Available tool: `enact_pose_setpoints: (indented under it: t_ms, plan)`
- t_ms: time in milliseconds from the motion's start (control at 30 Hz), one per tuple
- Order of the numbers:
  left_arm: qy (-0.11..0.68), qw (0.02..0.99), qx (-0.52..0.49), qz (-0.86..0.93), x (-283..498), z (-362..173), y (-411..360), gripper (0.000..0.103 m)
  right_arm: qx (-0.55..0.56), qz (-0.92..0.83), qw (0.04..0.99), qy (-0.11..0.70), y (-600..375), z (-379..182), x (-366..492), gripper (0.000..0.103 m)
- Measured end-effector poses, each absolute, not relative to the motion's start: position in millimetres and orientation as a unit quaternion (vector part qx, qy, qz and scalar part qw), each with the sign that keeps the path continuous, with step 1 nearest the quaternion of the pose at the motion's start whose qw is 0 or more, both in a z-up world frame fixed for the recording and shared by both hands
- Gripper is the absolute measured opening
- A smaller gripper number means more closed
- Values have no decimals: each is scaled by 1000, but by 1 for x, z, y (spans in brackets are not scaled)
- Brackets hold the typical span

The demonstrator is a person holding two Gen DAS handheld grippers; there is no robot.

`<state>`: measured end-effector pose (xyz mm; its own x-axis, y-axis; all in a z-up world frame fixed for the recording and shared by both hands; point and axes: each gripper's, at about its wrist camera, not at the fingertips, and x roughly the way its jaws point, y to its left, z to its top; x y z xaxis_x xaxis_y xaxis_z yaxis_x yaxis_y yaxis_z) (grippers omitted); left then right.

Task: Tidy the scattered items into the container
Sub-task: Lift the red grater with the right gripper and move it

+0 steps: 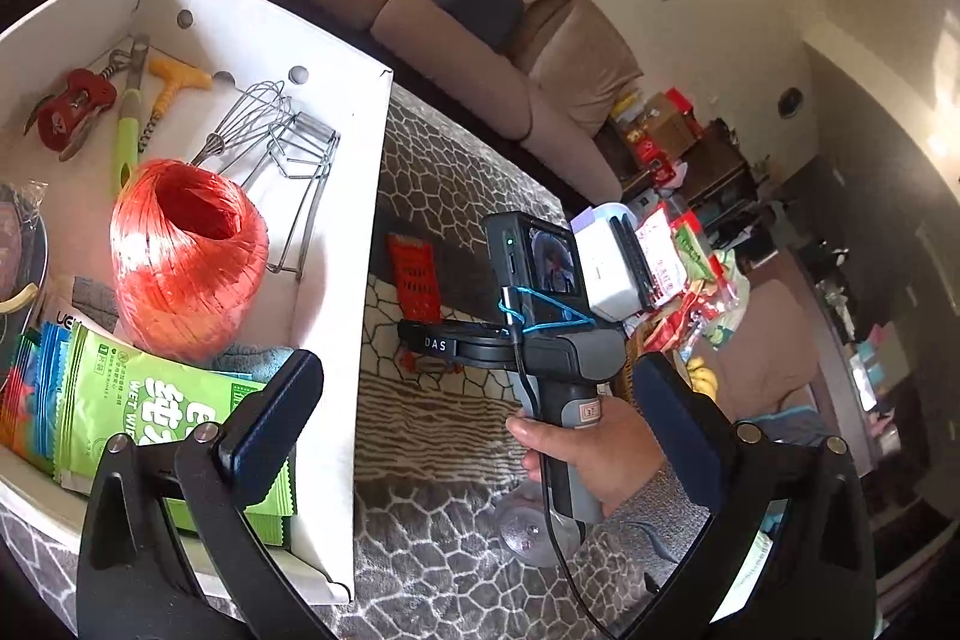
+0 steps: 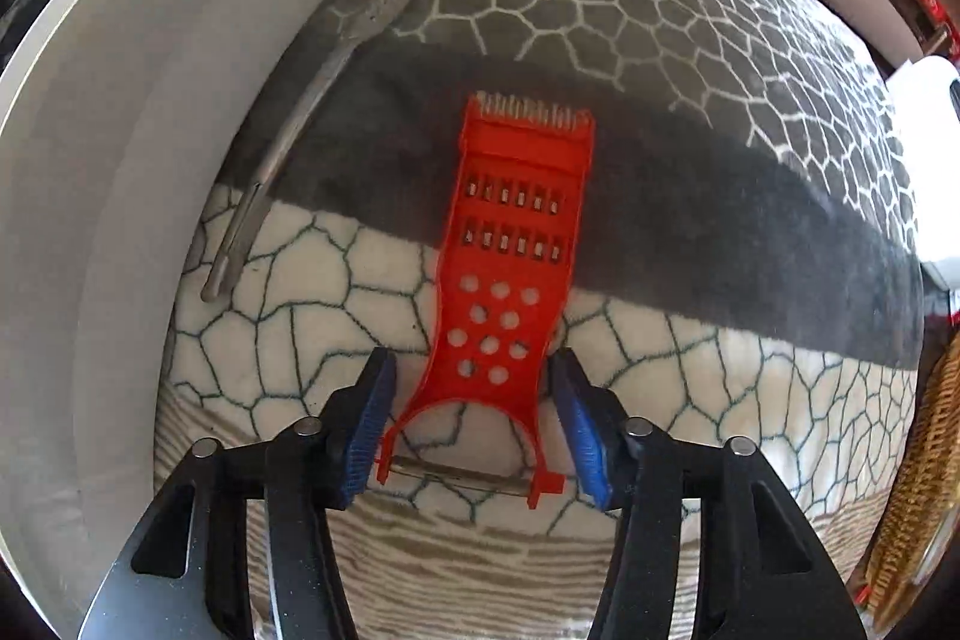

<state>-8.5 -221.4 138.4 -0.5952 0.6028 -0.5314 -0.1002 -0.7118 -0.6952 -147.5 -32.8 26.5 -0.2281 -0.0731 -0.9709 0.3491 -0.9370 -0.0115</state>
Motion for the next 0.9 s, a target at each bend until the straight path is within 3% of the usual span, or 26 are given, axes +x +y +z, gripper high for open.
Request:
enact_pose_setpoints:
  t_ms: [133,367,533,567,600,700,800,867,900]
  plan:
    - [-331,225,-400,824,-10,135,-221,103,608,-771,165,87,-27,33,-141,39]
    - [-407,298,-407,762,-16,121,-220,103,603,-761,225,-80,23,70,-118,39]
    - [-443,336,-424,715,-23,105,-208,103,574,-761,263,-148,54,110,-89,38]
    - [-454,347,-425,702,-23,101,-204,103,567,-763,273,-147,51,124,-85,36]
    - [-466,355,-428,688,-24,97,-201,103,559,-765,284,-144,51,134,-76,24]
    - [-440,345,-429,709,-21,100,-191,103,552,-767,304,-118,36,151,-46,20]
    - [-413,336,-440,723,-20,106,-186,103,550,-789,273,11,9,149,-26,24]
    - [-411,343,-441,721,-19,110,-187,103,544,-792,274,49,4,145,-14,30]
    - [-408,336,-444,724,-17,113,-189,103,543,-790,279,58,1,141,-9,44]
